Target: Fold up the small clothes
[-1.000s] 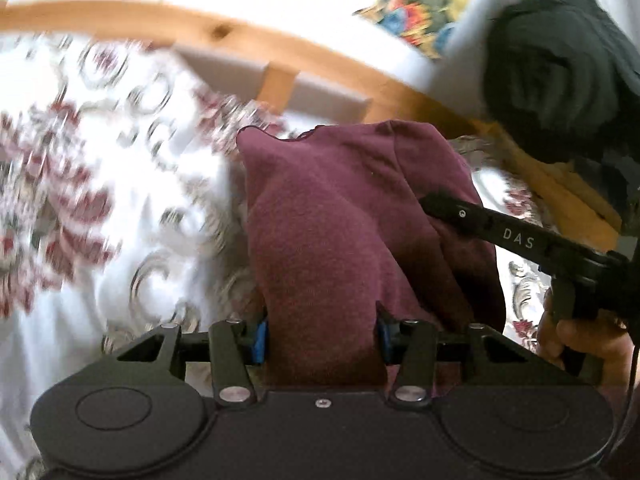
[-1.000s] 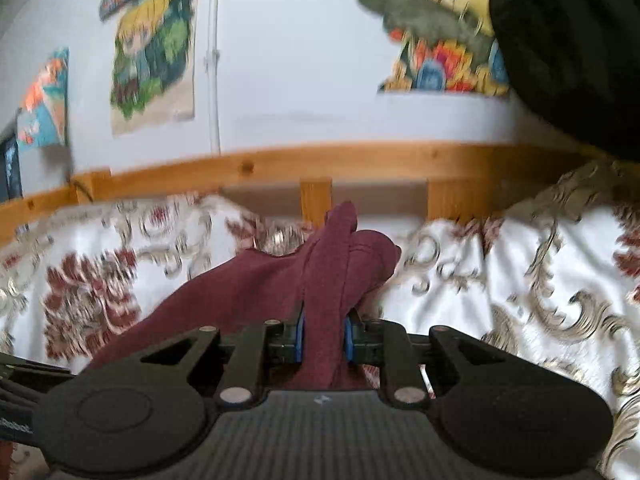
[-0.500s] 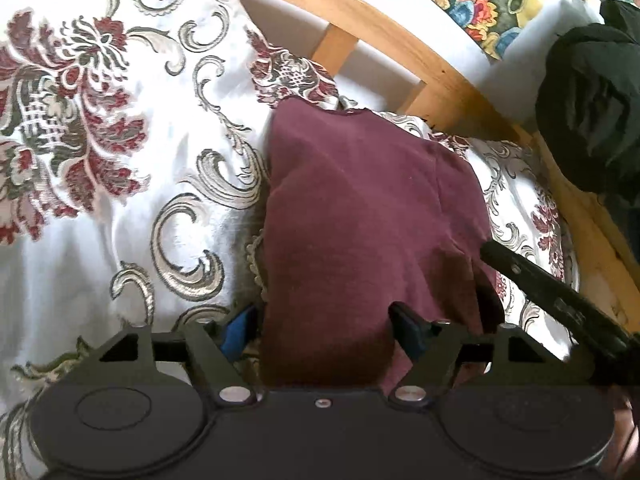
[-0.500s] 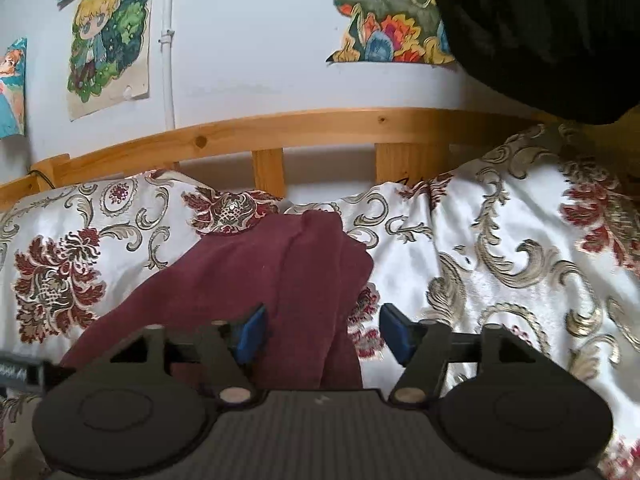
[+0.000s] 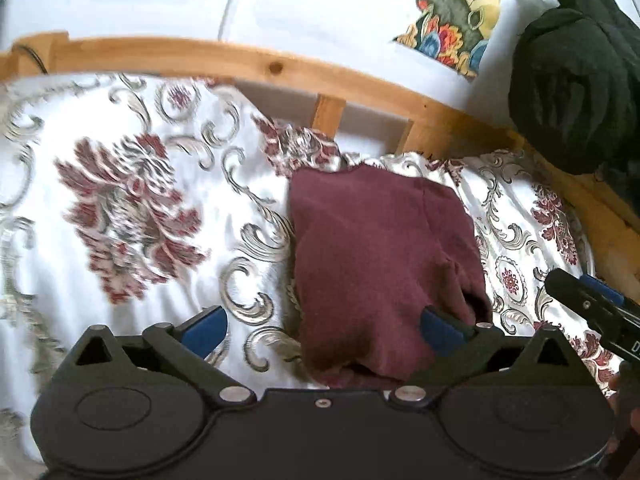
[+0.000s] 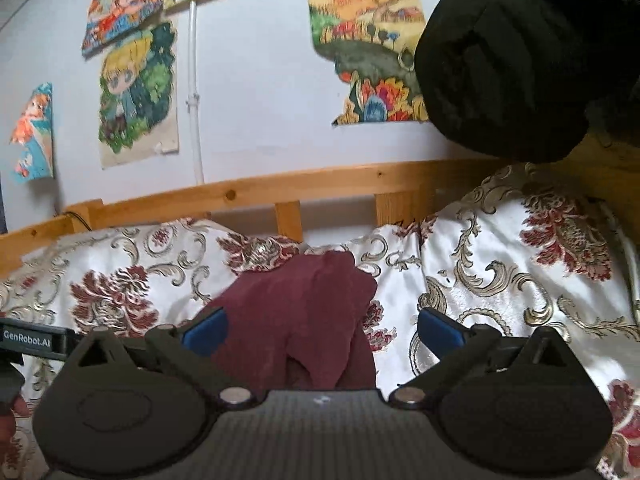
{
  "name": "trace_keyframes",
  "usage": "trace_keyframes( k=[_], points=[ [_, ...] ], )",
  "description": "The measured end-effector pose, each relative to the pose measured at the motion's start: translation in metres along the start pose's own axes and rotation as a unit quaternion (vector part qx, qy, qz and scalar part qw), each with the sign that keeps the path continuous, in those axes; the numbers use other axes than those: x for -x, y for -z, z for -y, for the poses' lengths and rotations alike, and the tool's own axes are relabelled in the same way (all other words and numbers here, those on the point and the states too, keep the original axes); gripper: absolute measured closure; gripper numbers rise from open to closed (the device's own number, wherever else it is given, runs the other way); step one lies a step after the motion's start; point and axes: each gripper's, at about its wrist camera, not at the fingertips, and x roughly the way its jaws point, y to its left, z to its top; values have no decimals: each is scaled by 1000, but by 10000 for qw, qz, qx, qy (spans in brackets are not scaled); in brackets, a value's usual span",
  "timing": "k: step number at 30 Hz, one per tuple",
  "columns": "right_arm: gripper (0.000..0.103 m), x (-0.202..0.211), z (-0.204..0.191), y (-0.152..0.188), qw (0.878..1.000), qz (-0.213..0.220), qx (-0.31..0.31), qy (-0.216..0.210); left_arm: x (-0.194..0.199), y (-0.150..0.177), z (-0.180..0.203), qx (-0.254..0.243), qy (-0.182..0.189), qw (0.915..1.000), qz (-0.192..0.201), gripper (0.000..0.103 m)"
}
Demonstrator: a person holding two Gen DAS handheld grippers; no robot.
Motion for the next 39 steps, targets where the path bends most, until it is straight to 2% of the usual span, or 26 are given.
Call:
trace_keyframes(
  k=[3,6,10,15,22,28,39],
  points=[
    [0,20,-3,-1,9999,29,-142,-75,23,4,0,19,-30,10000,68,1],
    [0,38,-4,-1,9989,-17,-393,-265,45,10,4,-279,-133,9994,158,1],
    [0,61,-6,2,9981,-13,-560,-258,72,23,5,-621,-245,9975,229,1],
    [0,85,-6,9,9972,-151,-714,-168,96,41,-4,-521,-303,9979,253,1],
    [0,106,-13,26,9969,-501,-589,-142,109,60,-9,-517,-239,9981,224,1],
    [0,113,-20,27,9980,-456,-417,-147,110,63,-9,-495,-183,9985,153,1],
    [0,110,-15,29,9971,-499,-554,-125,106,66,-7,-516,-187,9985,63,1]
  ],
)
